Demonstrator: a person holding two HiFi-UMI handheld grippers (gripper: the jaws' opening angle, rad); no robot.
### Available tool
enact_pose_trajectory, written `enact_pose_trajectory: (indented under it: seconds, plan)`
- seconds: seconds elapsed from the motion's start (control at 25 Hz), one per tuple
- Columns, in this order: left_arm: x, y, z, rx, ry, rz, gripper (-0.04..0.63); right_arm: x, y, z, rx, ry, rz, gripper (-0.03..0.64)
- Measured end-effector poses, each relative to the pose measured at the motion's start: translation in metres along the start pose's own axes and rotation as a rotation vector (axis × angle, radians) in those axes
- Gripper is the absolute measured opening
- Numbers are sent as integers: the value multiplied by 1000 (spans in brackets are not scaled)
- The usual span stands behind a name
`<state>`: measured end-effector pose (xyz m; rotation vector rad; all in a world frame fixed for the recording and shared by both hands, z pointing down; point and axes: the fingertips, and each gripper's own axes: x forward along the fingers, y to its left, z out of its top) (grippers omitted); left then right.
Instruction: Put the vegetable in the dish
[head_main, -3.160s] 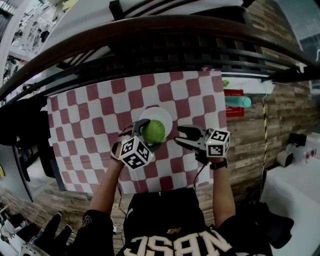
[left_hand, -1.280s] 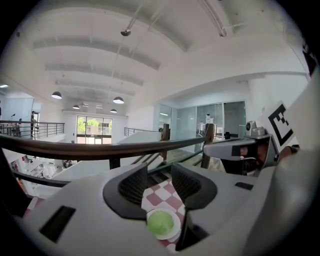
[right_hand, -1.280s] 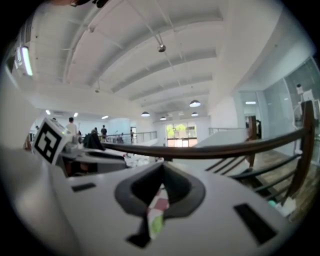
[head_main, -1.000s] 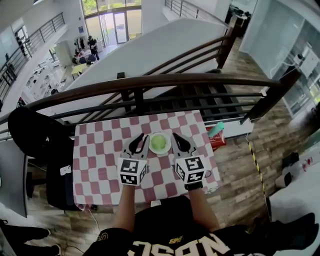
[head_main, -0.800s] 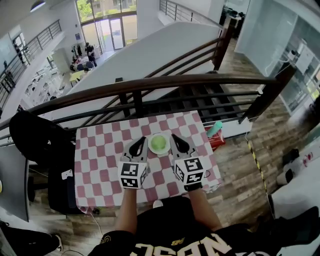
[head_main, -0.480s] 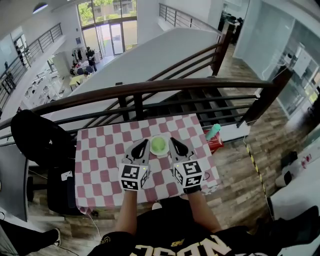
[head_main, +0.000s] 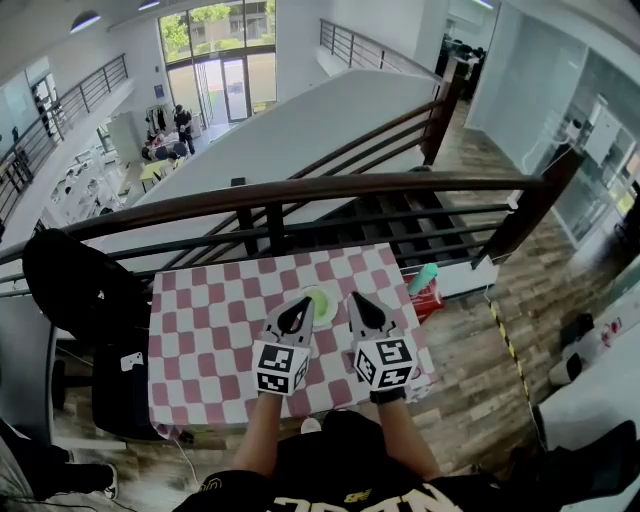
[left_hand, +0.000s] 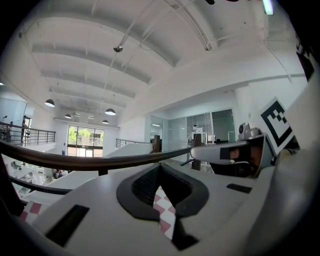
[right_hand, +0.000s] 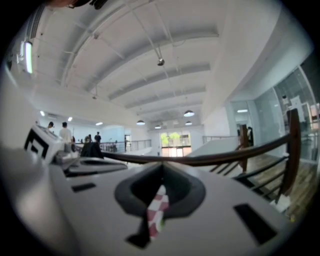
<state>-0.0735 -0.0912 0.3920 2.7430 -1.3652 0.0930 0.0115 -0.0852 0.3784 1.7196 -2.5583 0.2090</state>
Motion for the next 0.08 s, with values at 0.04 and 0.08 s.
enact_pose_trajectory:
  seconds: [0.04,0.08]
  plan:
    - [2,-1,-2,-2,6,2,20,1,-3,2,5,-2,-1,17]
    - [3,-1,-4,-4,12,6,20,2,-6,4,10,-4,-2,16]
